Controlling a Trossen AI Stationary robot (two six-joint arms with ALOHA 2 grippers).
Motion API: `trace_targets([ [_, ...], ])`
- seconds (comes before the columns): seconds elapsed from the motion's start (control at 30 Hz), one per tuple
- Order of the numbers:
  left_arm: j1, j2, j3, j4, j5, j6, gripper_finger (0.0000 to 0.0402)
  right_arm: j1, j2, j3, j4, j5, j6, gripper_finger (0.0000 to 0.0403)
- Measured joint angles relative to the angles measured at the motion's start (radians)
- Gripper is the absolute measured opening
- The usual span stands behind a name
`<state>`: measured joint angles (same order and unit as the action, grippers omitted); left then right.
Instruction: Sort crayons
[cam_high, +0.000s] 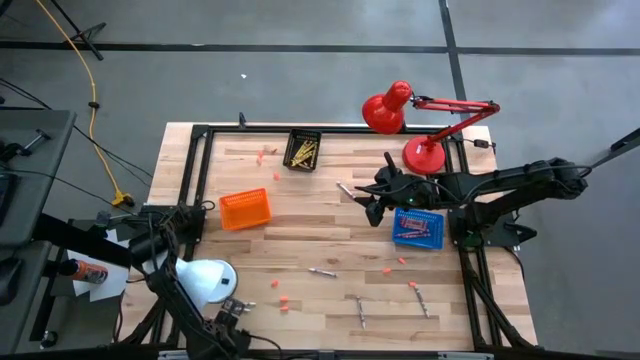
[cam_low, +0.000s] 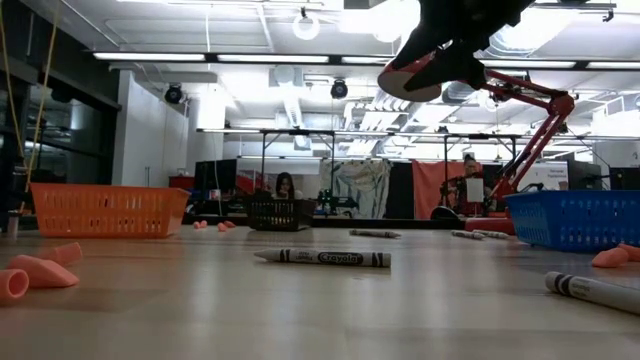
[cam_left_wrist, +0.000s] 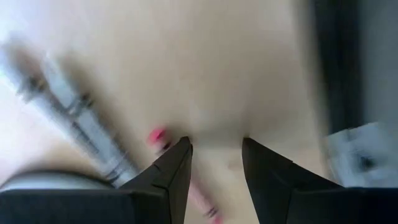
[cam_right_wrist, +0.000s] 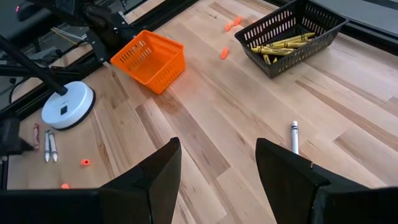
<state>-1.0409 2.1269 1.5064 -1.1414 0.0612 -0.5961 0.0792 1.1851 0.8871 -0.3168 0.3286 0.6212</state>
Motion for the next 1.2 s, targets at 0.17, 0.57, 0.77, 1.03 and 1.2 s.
trace_targets([
  [0.17, 0.000, -0.025, -0.001, -0.004, -0.033, -0.038, 0.0129, 0.000, 0.000, 0.000, 0.000, 0.000, 0.000, 0.0199],
  [0.57, -0.013, -0.144, -0.047, -0.004, -0.218, -0.173, 0.0129, 0.000, 0.000, 0.000, 0.000, 0.000, -0.027, 0.0199],
  [0.77, -0.020, -0.149, -0.144, 0.025, -0.171, -0.162, 0.0129, 0.000, 0.000, 0.000, 0.000, 0.000, -0.022, 0.0199],
  [1.03, -0.017, -0.149, -0.221, 0.082, -0.141, -0.148, 0.0129, 0.000, 0.000, 0.000, -0.001, 0.000, -0.016, 0.0199],
  [1.2, -0.013, -0.149, -0.224, 0.092, -0.151, -0.151, 0.0129, 0.000, -0.001, 0.000, -0.001, 0.000, -0.016, 0.0199],
])
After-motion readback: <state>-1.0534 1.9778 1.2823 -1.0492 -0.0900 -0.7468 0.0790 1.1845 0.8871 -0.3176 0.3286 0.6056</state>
